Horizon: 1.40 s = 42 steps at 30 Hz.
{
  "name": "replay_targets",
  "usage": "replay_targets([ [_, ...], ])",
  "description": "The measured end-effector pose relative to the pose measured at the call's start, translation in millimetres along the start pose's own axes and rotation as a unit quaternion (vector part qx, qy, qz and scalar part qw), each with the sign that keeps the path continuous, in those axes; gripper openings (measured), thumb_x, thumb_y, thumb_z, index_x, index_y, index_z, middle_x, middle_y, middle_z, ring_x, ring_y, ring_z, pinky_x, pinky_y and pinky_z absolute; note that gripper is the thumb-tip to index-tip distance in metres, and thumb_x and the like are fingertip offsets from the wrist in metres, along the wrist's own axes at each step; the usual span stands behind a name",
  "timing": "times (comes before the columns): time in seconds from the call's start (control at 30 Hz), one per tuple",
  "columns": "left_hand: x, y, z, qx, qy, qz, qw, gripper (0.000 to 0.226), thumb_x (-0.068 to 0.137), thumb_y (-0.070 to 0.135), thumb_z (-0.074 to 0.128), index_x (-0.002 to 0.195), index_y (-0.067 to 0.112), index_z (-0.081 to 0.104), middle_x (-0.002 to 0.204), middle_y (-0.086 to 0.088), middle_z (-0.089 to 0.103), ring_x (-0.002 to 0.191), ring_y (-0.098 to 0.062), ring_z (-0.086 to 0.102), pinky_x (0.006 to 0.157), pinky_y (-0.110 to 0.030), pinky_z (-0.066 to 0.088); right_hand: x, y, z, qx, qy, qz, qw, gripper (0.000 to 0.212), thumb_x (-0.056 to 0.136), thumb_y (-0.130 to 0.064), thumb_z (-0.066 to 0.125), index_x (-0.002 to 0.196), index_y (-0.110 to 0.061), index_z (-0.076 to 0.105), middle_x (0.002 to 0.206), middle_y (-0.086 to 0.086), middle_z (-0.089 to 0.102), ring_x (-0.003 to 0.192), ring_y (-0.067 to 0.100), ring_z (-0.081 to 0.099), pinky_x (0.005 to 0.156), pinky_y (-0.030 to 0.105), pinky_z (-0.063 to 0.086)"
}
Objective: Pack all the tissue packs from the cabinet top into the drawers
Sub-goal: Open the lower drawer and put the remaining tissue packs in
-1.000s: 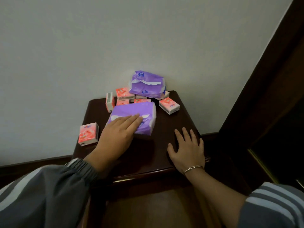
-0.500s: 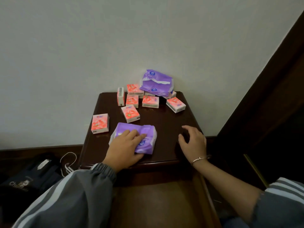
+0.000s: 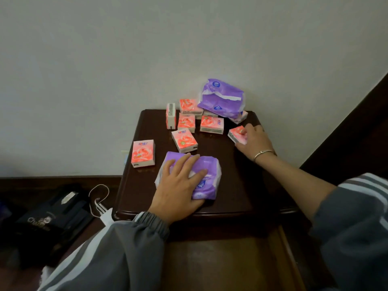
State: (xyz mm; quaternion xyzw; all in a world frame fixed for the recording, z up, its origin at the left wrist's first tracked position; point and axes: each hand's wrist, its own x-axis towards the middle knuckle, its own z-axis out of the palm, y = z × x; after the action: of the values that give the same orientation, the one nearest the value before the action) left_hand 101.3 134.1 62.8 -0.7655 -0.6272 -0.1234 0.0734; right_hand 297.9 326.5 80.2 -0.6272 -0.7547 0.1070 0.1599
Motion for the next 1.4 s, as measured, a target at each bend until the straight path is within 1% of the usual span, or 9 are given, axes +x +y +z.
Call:
replay_targets([
  [0.17, 2, -2, 4, -0.015, -0.013, 0.001, 1.000, 0.062, 0.074, 0.056, 0.054, 0.128, 0.027, 0.057, 0.141, -0.007, 0.049, 0.131, -0.029, 0.044, 0.107, -0.052, 0.030, 13, -30, -18, 0.135, 0.043, -0.135, 0.981, 0.057, 0.071, -0.014, 0.074, 0.123, -0.006, 0.053, 0.120, 0.018, 0.054, 0.108, 0.031, 0.054, 0.087, 0.024, 0.039],
  [0.27, 1, -2, 4, -0.024, -0.021, 0.000, 0.999, 0.063, 0.076, 0.057, 0.050, 0.131, 0.027, 0.054, 0.141, -0.005, 0.049, 0.131, -0.027, 0.043, 0.108, -0.049, 0.028, 35, -62, -9, 0.038, -0.042, -0.181, 0.982, 0.070, 0.074, -0.019, 0.071, 0.137, -0.010, 0.041, 0.132, 0.018, 0.045, 0.122, 0.032, 0.044, 0.103, 0.034, 0.035],
  [0.37, 0, -2, 5, -0.030, -0.012, 0.005, 0.999, 0.063, 0.075, 0.056, 0.050, 0.130, 0.026, 0.055, 0.139, -0.005, 0.051, 0.129, -0.028, 0.045, 0.106, -0.049, 0.030, 51, -79, 7, -0.058, -0.113, -0.172, 0.977, 0.064, 0.075, -0.024, 0.068, 0.131, -0.009, 0.044, 0.130, 0.018, 0.049, 0.120, 0.034, 0.046, 0.097, 0.034, 0.037],
  [0.53, 2, -5, 9, -0.038, -0.003, 0.004, 0.999, 0.064, 0.076, 0.057, 0.047, 0.132, 0.027, 0.053, 0.141, -0.004, 0.048, 0.130, -0.027, 0.043, 0.107, -0.048, 0.028, 49, -73, 10, -0.152, -0.082, -0.208, 0.963, 0.059, 0.070, -0.040, 0.069, 0.118, -0.013, 0.050, 0.123, 0.013, 0.057, 0.111, 0.034, 0.050, 0.090, 0.036, 0.040],
  [0.8, 2, -5, 10, -0.034, 0.003, -0.002, 0.999, 0.063, 0.077, 0.055, 0.053, 0.133, 0.026, 0.052, 0.141, -0.003, 0.048, 0.126, -0.025, 0.045, 0.105, -0.044, 0.027, 23, -39, -1, -0.069, -0.146, -0.200, 0.966, 0.076, 0.066, -0.042, 0.077, 0.130, -0.018, 0.042, 0.129, 0.009, 0.046, 0.115, 0.028, 0.048, 0.096, 0.035, 0.042],
  [0.93, 2, -4, 9, -0.013, 0.023, -0.028, 0.999, 0.070, 0.073, 0.056, 0.053, 0.135, 0.024, 0.049, 0.145, -0.007, 0.042, 0.133, -0.029, 0.039, 0.109, -0.053, 0.020, 13, -36, -7, -0.056, -0.178, -0.103, 0.977, 0.082, 0.067, -0.046, 0.073, 0.134, -0.021, 0.033, 0.127, 0.013, 0.053, 0.112, 0.033, 0.052, 0.092, 0.036, 0.046],
  [1.03, 3, -4, 9, 0.002, 0.012, -0.053, 0.999, 0.074, 0.072, 0.055, 0.055, 0.139, 0.026, 0.044, 0.152, -0.009, 0.032, 0.141, -0.030, 0.027, 0.112, -0.061, 0.010, -8, -29, -7, -0.037, -0.146, -0.070, 0.986, 0.085, 0.067, -0.043, 0.074, 0.134, -0.014, 0.031, 0.129, 0.015, 0.052, 0.113, 0.035, 0.054, 0.090, 0.036, 0.045],
  [1.23, 4, -6, 17, 0.001, -0.092, -0.072, 0.993, 0.064, 0.091, 0.047, 0.042, 0.149, 0.030, 0.023, 0.158, 0.000, 0.019, 0.145, -0.022, 0.015, 0.116, -0.048, 0.000, -74, -9, -12, -0.013, -0.066, -0.020, 0.998, 0.093, 0.064, -0.034, 0.076, 0.138, -0.006, 0.027, 0.125, 0.021, 0.052, 0.111, 0.038, 0.056, 0.087, 0.037, 0.045],
  [1.4, -14, 8, 0, -0.015, -0.096, -0.092, 0.991, 0.060, 0.093, 0.041, 0.042, 0.149, 0.030, 0.024, 0.157, 0.004, 0.023, 0.145, -0.018, 0.019, 0.116, -0.044, 0.007, -131, -1, -32, 0.096, -0.023, 0.006, 0.995, 0.066, 0.061, -0.029, 0.078, 0.114, -0.010, 0.043, 0.111, 0.014, 0.059, 0.098, 0.035, 0.059, 0.074, 0.034, 0.044],
])
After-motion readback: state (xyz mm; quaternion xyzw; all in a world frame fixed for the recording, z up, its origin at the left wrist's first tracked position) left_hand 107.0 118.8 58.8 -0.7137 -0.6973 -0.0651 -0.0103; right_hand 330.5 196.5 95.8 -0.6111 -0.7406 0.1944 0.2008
